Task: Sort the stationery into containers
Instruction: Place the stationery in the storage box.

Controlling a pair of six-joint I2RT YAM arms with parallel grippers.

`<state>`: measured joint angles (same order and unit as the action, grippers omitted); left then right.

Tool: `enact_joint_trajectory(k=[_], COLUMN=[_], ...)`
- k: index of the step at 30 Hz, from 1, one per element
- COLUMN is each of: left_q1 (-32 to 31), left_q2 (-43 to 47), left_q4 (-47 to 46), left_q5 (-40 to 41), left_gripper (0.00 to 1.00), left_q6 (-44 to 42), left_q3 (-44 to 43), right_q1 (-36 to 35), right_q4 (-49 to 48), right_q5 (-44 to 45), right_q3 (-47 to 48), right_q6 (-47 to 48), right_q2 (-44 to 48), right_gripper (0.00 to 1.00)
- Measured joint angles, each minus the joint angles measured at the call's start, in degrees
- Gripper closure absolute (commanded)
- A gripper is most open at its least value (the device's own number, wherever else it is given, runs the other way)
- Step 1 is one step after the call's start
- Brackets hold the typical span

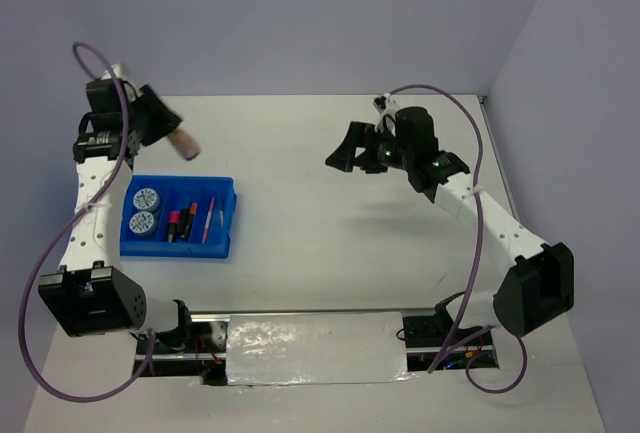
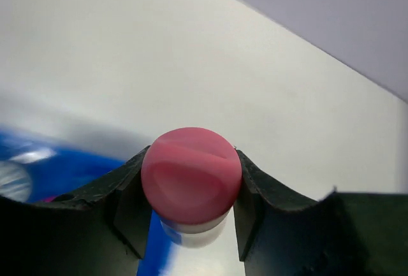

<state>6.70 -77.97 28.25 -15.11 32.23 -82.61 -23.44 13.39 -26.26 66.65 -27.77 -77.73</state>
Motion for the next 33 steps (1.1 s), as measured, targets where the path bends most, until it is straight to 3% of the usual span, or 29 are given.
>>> enact_joint_trajectory(k=[3, 9, 18, 25, 26, 28, 29, 33], left_q1=[7.5, 14.9, 14.8, 14.8, 14.8, 14.8, 14.8, 14.6], left_q2=[0.0, -8.8, -17.6, -22.9, -23.4, -23.8, -23.8, -23.1], left_q4=[2.7, 7.3, 6.3, 6.3, 6.3, 6.7, 6.6, 5.9], left_q5=[21.0, 43.4, 60.2, 64.2, 64.2, 64.1, 64.1, 63.8], left_gripper=[1.00, 1.00, 1.00, 1.00, 0.89, 0.80, 0.66, 0.44], left_q6=[-2.2, -3.9, -8.2, -9.8, -9.8, -9.8, -9.8, -9.7], left_q3=[4.5, 7.1, 5.2, 0.1, 0.0, 0.1, 0.3, 2.5], right_q1=[-0.8, -2.2, -3.5, -5.4, -5.6, -5.8, -5.9, -6.4], right_q4=[2.7, 6.7, 11.0, 11.1, 11.1, 11.1, 11.1, 11.0], right_q5=[3.4, 4.4, 4.3, 3.8, 3.8, 3.7, 3.7, 3.7], right_q3=[-4.4, -8.7, -6.2, -5.0, -5.0, -5.0, -5.0, -5.0], right_q6=[0.7, 2.2, 3.9, 3.8, 3.6, 3.4, 3.3, 3.1], right_q2=[3.3, 8.7, 8.6, 8.2, 8.2, 8.1, 8.1, 8.1], right_gripper=[0.00, 0.00, 0.00, 0.00, 0.00, 0.00, 0.00, 0.00])
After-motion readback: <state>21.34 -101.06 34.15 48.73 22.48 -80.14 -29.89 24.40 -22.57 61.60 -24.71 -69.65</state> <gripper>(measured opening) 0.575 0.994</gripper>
